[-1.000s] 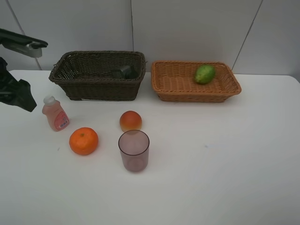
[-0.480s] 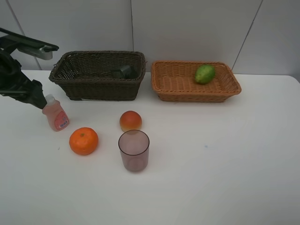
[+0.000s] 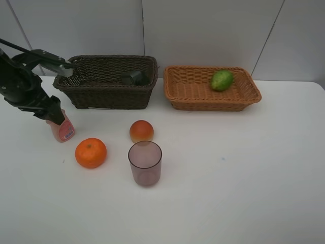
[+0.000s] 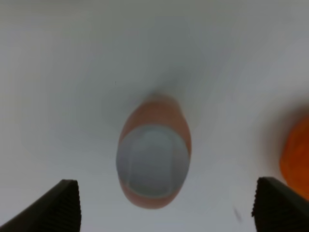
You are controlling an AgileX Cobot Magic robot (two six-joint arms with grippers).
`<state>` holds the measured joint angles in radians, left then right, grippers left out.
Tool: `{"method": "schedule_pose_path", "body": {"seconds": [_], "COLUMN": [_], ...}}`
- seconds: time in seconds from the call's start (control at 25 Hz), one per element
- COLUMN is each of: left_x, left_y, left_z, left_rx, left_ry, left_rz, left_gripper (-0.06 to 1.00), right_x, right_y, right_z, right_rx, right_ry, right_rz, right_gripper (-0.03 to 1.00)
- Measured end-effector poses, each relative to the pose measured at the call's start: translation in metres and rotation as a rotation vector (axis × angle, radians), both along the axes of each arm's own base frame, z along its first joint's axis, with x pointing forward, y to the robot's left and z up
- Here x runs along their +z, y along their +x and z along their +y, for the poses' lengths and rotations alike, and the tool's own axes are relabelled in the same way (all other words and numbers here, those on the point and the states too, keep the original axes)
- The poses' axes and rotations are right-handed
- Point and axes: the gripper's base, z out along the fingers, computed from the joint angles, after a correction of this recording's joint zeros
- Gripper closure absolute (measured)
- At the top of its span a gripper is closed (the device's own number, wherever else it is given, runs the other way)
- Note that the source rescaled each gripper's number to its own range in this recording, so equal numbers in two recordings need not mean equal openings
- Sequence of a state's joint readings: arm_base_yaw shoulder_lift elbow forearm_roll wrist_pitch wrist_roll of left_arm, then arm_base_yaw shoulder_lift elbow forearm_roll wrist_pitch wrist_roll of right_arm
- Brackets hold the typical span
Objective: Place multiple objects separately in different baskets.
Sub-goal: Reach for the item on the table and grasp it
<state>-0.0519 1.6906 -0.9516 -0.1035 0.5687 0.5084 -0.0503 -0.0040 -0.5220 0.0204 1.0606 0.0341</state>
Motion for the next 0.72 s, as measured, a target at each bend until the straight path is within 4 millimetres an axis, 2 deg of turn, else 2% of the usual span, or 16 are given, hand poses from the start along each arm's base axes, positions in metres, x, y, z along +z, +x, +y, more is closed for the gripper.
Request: {"method": "schedule_pose_path", "body": {"seconds": [0.32,0.72], "left_x": [-0.022,-0.039], "left_y": [0.008,0.022], "left_z": [0.000,-0.001], "left_rx": [0.003,0.008], "left_ry": [0.006,0.007], "left_rz": [0.015,-0.015], "left_gripper": [0.02,0.02], "right_x": [0.000,0.000], "right_y": [0.000,0.000], "right_z": [0.000,0.000], "right_rx": [0.000,0.000], "right_ry": [-0.001,-0.001], "right_rz": [0.000,0.000], "right_gripper": [-0.03,-0.03]}}
